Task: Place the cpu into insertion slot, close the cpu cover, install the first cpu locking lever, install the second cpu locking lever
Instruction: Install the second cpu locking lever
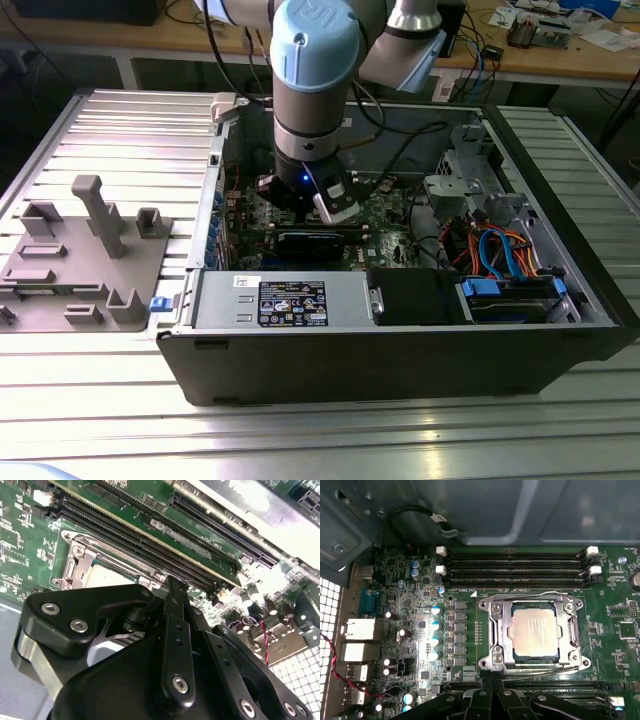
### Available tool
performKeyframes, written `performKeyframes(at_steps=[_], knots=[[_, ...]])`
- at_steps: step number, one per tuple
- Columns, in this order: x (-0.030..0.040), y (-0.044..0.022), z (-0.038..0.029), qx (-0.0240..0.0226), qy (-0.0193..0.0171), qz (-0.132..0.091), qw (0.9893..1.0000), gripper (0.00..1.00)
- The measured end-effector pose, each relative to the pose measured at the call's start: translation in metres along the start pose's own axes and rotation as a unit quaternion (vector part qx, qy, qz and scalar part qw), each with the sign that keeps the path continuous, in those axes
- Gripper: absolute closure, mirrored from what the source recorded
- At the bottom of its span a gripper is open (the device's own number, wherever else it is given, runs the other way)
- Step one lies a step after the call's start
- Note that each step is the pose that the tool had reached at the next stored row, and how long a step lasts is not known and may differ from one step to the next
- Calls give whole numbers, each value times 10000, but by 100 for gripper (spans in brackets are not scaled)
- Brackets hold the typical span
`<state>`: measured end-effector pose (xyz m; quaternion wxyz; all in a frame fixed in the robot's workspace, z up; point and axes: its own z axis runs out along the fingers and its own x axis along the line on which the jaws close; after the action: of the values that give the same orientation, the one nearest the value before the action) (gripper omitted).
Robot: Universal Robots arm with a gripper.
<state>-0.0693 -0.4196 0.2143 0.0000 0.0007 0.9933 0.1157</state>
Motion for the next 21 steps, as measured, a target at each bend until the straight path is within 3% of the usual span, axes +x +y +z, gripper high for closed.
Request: performKeyframes(at_steps=[4, 12, 21], knots=[[0, -62, -13, -41, 0, 0, 10000, 89], [17, -76, 33, -222, 1, -1, 9998, 89], [28, -91, 92, -260, 1, -1, 9997, 89]])
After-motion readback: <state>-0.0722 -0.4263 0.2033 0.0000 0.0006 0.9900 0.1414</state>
